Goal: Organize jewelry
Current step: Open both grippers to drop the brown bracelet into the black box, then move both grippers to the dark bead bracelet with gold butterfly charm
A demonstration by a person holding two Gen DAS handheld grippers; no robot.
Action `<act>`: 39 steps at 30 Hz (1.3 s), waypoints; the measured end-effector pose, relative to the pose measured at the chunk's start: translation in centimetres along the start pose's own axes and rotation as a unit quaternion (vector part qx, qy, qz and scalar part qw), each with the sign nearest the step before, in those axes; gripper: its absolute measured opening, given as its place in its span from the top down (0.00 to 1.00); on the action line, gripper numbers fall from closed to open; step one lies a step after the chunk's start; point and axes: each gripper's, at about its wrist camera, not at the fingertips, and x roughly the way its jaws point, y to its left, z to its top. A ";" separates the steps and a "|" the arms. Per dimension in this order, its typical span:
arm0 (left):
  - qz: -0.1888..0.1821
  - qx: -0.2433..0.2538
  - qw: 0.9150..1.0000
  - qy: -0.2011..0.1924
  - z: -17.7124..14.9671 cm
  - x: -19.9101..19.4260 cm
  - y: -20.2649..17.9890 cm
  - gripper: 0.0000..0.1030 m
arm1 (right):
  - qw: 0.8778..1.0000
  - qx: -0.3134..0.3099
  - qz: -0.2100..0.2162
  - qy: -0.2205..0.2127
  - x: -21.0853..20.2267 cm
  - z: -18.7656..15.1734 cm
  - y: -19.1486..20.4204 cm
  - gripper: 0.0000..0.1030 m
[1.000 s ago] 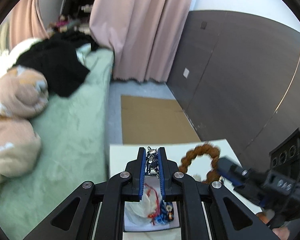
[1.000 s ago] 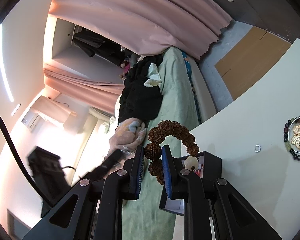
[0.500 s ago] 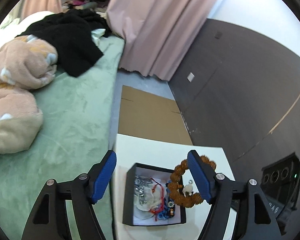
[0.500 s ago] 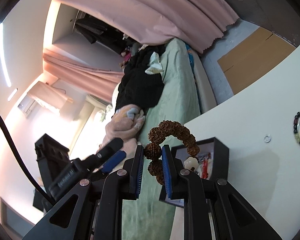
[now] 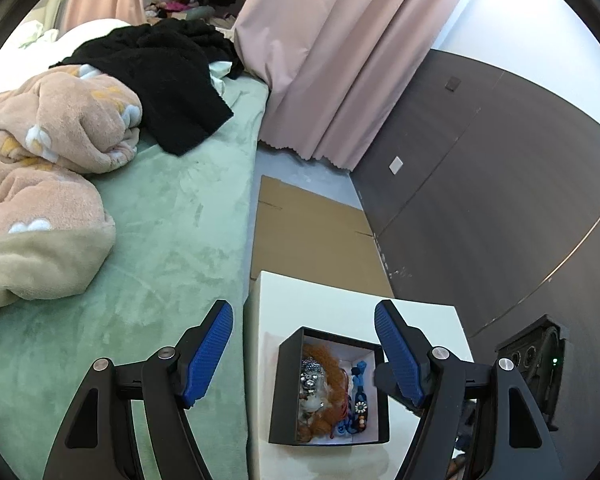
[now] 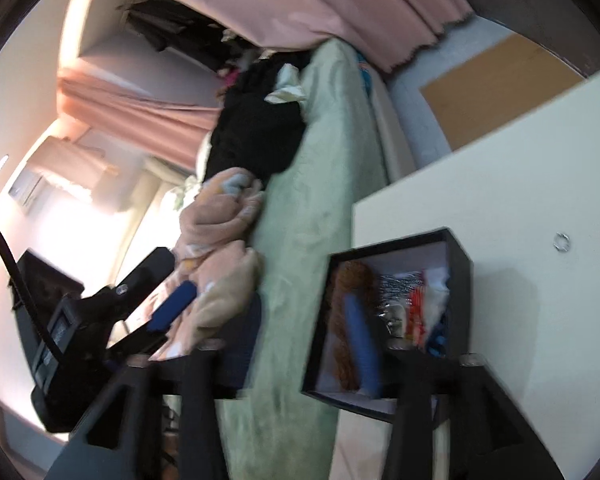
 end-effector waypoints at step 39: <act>-0.051 0.123 0.988 0.072 -5.7 8.0 -14.3 0.28 | 0.977 0.126 -0.144 -0.094 -17.7 1.9 -11.8 0.27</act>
